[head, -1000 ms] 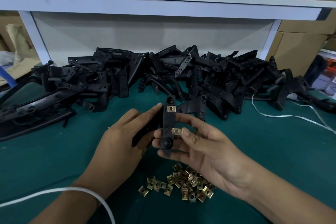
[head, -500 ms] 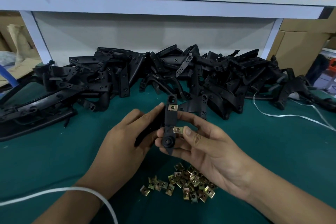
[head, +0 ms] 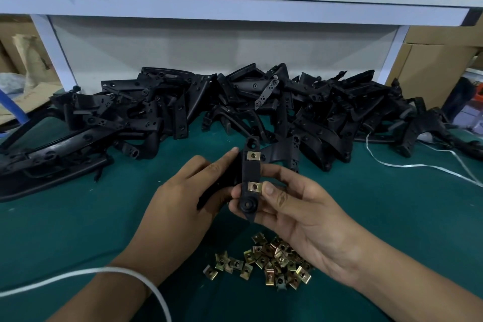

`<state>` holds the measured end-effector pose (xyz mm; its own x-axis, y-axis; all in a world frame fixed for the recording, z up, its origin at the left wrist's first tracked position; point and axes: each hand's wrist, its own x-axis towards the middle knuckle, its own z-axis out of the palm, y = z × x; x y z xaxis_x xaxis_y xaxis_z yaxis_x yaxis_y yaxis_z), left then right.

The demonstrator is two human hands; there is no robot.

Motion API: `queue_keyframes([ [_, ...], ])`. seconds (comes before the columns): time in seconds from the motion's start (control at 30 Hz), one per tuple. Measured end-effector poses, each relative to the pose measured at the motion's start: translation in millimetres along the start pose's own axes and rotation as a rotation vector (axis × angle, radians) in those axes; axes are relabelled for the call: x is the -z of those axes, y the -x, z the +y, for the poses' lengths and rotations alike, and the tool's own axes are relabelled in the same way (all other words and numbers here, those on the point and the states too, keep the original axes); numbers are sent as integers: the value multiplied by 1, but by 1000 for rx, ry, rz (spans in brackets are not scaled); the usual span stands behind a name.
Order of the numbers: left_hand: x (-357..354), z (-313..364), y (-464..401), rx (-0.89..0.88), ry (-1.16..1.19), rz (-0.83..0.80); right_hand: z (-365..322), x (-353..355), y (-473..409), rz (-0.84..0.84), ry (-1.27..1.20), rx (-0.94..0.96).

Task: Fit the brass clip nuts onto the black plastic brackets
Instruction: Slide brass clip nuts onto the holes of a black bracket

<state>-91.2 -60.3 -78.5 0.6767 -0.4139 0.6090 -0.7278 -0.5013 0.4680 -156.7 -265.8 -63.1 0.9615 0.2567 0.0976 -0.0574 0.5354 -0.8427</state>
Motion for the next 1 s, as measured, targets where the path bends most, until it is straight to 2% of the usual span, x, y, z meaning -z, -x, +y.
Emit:
queue_keyframes([
  [0.5, -5, -3, 2, -3, 11, -7, -1, 7, -1, -20, 36, 9],
  [0.67, -4, -2, 1, 14, 14, -20, -11, 7, 1, 3, 289, 16],
  [0.77, -2, 0, 2, -1, 6, -72, -15, 4, 2, 113, 406, 24],
  [0.83, -1, 2, 2, -20, -4, -81, -15, -4, 4, 170, 455, 63],
  [1.0, 6, 6, 3, -35, -27, -145, -14, -13, 28, 186, 531, 125],
])
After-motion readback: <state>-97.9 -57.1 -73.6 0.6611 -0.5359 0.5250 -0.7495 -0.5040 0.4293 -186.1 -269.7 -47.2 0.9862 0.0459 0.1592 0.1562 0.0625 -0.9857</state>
